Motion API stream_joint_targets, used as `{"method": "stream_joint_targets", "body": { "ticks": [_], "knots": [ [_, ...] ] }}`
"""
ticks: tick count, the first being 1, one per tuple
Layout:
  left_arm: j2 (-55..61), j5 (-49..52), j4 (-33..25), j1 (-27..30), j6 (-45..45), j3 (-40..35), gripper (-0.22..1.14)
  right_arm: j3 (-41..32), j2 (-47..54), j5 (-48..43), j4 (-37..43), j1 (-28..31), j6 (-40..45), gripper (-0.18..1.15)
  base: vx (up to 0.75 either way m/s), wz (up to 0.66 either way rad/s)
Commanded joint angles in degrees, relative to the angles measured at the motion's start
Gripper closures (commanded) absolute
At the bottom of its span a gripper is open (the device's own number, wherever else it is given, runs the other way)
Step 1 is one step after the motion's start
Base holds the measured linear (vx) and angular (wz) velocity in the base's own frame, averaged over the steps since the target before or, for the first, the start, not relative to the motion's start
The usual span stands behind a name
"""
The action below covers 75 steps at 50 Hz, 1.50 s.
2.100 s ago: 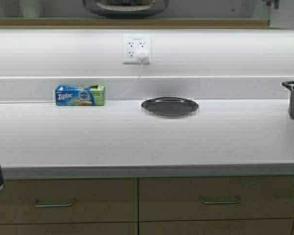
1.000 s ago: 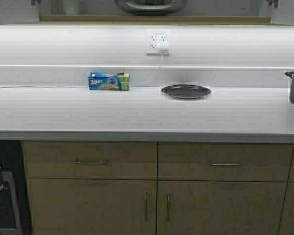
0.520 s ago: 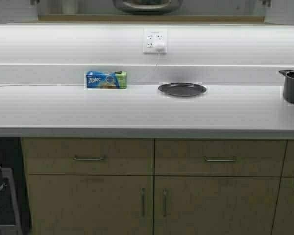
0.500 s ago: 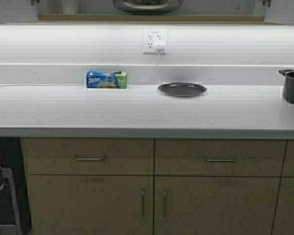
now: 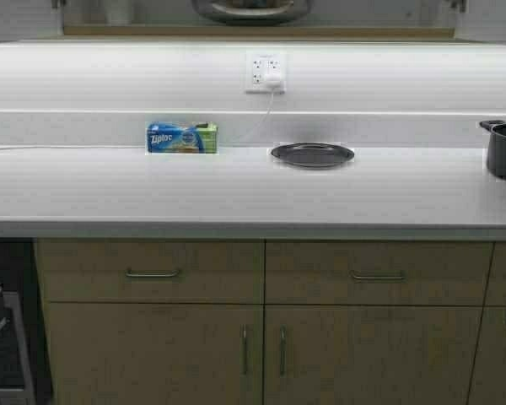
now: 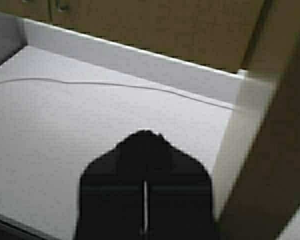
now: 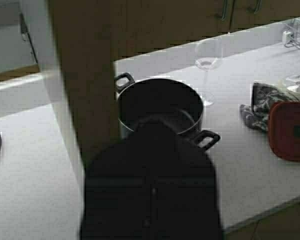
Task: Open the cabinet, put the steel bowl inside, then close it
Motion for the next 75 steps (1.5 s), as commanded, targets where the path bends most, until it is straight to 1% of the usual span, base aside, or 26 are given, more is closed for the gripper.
{"method": "stream_joint_targets", "body": {
  "ticks": [1, 9, 16, 24, 32, 42, 46, 51, 61, 66, 70, 75],
  "knots": [
    [-6.59, -1.67, -0.09, -4.57, -0.09, 4.57, 0.87, -1.32, -0.88, -0.70, 0.18, 5.01, 0.00, 0.90, 0.00, 0.00],
    [-12.30, -5.36, -0.18, -6.77, -0.26, 11.95, 0.87, -0.26, -3.08, -0.70, 0.00, 10.72, -0.18, 0.90, 0.00, -0.01],
    [-15.91, -5.54, 0.00, -8.44, -0.18, 17.05, 0.87, 3.60, -7.29, -0.79, -0.09, 15.29, -0.18, 0.90, 0.00, -0.01],
    [-18.19, -5.89, 0.26, -10.20, 0.09, 20.92, 0.87, 11.43, -12.83, -0.97, -0.09, 19.78, -0.09, 0.90, 0.01, 0.03],
    [-19.16, -6.68, 1.32, -14.77, 0.18, 21.71, 0.87, 20.65, -18.28, -2.02, 0.00, 23.29, 0.26, 0.90, 0.02, 0.02],
    [-17.75, -7.65, 2.29, -19.07, 0.18, 18.37, 0.87, 30.06, -25.49, -3.60, 0.26, 25.75, 0.26, 0.90, 0.05, 0.02],
    [-15.91, -7.73, 2.37, -20.57, 0.18, 15.91, 0.87, 31.99, -27.51, -3.60, 0.26, 26.10, 0.18, 0.90, 0.07, 0.03],
    [-12.39, -7.73, 2.37, -21.80, 0.18, 11.60, 0.87, 32.61, -28.83, -3.52, 0.26, 26.02, 0.18, 0.90, 0.07, 0.03],
    [-3.60, -7.38, 2.37, -25.66, 0.09, 0.70, 0.87, 31.73, -28.83, -3.34, 0.35, 26.02, 0.09, 0.90, 0.06, 0.02],
    [0.00, -6.42, 2.37, -27.42, 0.09, -3.87, 0.87, 29.97, -27.33, -3.43, 0.26, 26.02, 0.00, 0.90, 0.04, 0.01],
    [0.97, -5.80, 2.37, -28.13, 0.09, -4.83, 0.87, 27.51, -25.49, -3.34, 0.26, 26.02, 0.00, 0.90, 0.04, 0.02],
    [-0.44, -5.45, 2.37, -28.13, 0.00, -3.25, 0.87, 22.94, -22.41, -3.43, 0.26, 26.10, 0.00, 0.90, 0.03, 0.01]
  ]
}}
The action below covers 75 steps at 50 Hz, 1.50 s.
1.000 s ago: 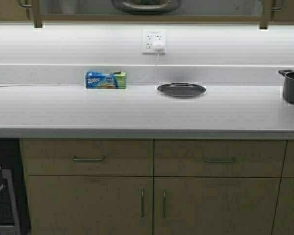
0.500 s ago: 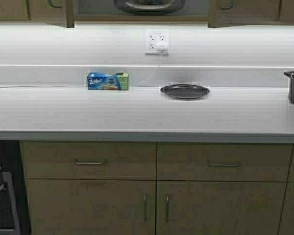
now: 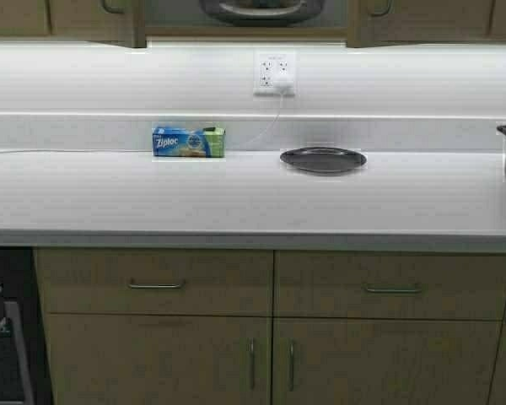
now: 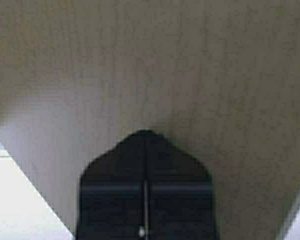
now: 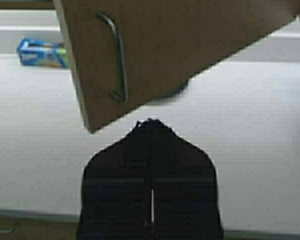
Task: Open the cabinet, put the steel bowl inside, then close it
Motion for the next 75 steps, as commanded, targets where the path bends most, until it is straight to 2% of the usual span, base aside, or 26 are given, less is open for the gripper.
{"method": "stream_joint_targets", "body": {
  "ticks": [1, 22, 36, 42, 58, 75],
  "knots": [
    [-2.55, 0.18, 0.09, -1.32, 0.00, 0.70, 0.87, -6.68, 3.34, -0.35, 0.09, 0.00, -0.09, 0.90, 0.04, -0.01],
    [-19.34, -3.96, 0.09, -1.76, -0.09, 22.68, 0.87, -24.35, 20.39, 0.70, 0.18, 1.58, -0.18, 0.90, 0.08, 0.00],
    [-22.76, -5.63, 0.00, -2.29, -0.26, 26.63, 0.87, -34.54, 30.23, 3.25, 0.09, 4.13, -0.18, 0.90, 0.10, -0.03],
    [-23.03, -5.63, 0.00, -3.52, -0.44, 26.81, 0.87, -31.38, 28.21, 3.87, 0.00, 4.13, -0.18, 0.91, 0.08, -0.07],
    [-20.65, -5.80, 0.09, -4.04, -0.09, 23.73, 0.87, -14.59, 14.77, 2.46, 0.00, 6.42, 0.00, 0.90, 0.09, -0.09],
    [-10.99, -5.71, 0.09, -4.48, -0.26, 13.89, 0.87, -11.78, 12.57, 1.67, 0.18, 7.91, 0.09, 0.90, 0.09, 0.00]
  ]
}}
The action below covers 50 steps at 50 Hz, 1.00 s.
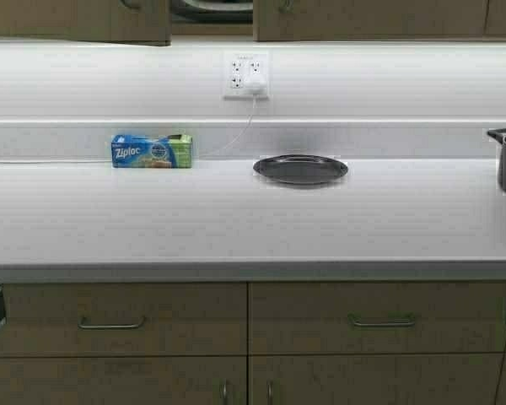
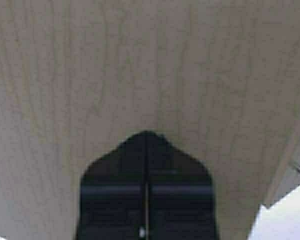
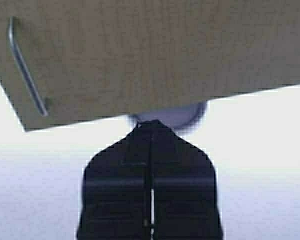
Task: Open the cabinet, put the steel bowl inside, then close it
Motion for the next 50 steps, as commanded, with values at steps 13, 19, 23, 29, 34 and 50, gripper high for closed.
{"method": "stream_joint_targets", "body": {
  "ticks": [13, 19, 23, 29, 34, 50],
  "knots": [
    [-1.58, -0.09, 0.09, -0.18, -0.70, 0.79, 0.87, -0.26, -1.32, -0.44, 0.09, 1.05, -0.09, 0.91, 0.10, 0.04],
    [-3.52, -0.35, 0.09, -0.26, -0.70, 4.39, 0.87, -0.18, -1.23, -0.44, 0.09, 1.23, 0.00, 0.90, 0.08, 0.02],
    [-4.22, -0.35, 0.09, -0.26, -0.62, 5.98, 0.87, -0.18, -1.23, -0.44, 0.09, 1.14, 0.00, 0.90, 0.08, 0.04],
    [-4.66, -0.35, 0.00, -0.26, -0.70, 7.65, 0.87, 0.35, -1.14, -0.44, 0.09, 1.14, 0.00, 0.90, 0.07, 0.06],
    [-4.57, -0.44, 0.00, -0.26, -0.44, 8.17, 0.87, 0.44, -0.88, -0.44, 0.09, 1.14, 0.00, 0.91, 0.06, 0.05],
    [-2.90, -1.32, -0.09, -0.26, -0.62, 7.91, 0.87, 0.35, 0.26, -0.62, 0.09, 1.14, -0.09, 0.90, 0.03, 0.03]
  ]
}}
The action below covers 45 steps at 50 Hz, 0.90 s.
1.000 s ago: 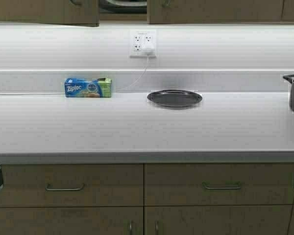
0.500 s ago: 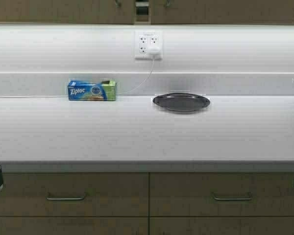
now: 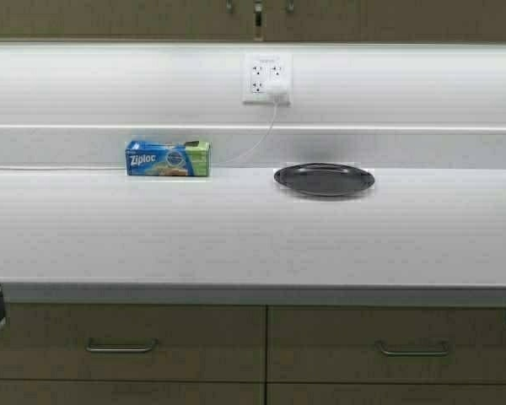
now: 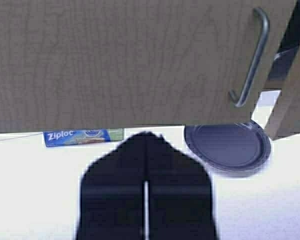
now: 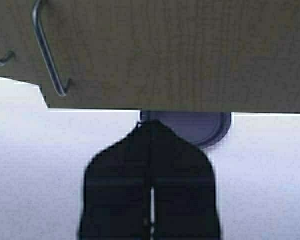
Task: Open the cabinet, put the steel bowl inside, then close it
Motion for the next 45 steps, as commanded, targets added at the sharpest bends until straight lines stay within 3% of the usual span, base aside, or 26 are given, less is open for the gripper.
{"method": "stream_joint_targets", "body": {
  "ticks": [1, 45],
  "knots": [
    [-0.09, -1.05, -0.09, -0.18, 0.00, -0.88, 0.87, -0.88, 0.09, -0.70, 0.09, 0.09, 0.00, 0.90, 0.02, 0.01],
    [0.88, -1.67, -0.09, -0.18, 0.09, -0.70, 0.87, -0.70, 0.97, -1.41, 0.00, 0.09, -0.09, 0.90, 0.01, 0.01]
  ]
}}
